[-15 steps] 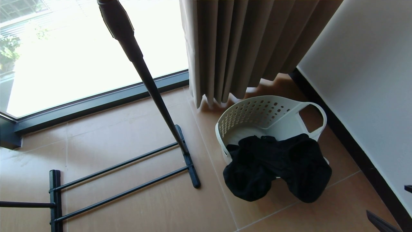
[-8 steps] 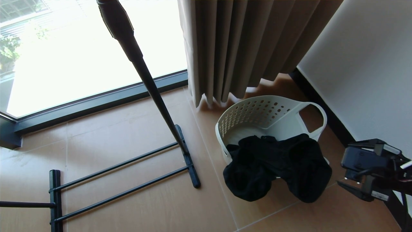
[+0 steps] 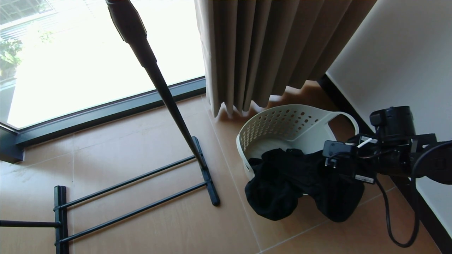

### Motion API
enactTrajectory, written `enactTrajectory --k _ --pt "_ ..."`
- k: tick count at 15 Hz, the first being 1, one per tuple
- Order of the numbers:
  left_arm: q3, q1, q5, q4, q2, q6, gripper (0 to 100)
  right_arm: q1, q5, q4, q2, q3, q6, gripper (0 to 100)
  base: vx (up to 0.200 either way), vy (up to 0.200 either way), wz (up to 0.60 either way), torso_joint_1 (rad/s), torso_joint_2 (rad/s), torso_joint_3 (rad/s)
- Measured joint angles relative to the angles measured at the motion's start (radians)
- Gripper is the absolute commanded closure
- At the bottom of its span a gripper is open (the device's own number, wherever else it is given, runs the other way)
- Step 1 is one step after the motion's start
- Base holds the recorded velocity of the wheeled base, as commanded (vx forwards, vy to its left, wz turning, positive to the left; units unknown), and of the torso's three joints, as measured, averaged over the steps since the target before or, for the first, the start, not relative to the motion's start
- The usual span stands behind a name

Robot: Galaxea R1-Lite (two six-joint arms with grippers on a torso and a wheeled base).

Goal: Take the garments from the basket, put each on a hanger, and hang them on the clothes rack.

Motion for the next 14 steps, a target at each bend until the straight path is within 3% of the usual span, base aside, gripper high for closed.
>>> enactTrajectory --k 10,11,14 --pt "0.0 0.0 0.0 0.0 0.0 0.001 0 -0.061 -0.044 -0.066 0.264 -0.19 0.006 0 0.0 0.0 0.0 0.0 0.0 0.0" --pt "0.0 0.0 0.0 0.0 0.0 0.001 0 -0.064 -0.044 -0.067 0.272 -0.195 0.007 100 0.0 0.0 0.0 0.0 0.0 0.0" --pt "0.0 0.0 0.0 0.0 0.0 0.0 0 -0.065 -0.033 -0.085 0.281 -0.199 0.022 100 0.0 0.0 0.0 0.0 0.0 0.0"
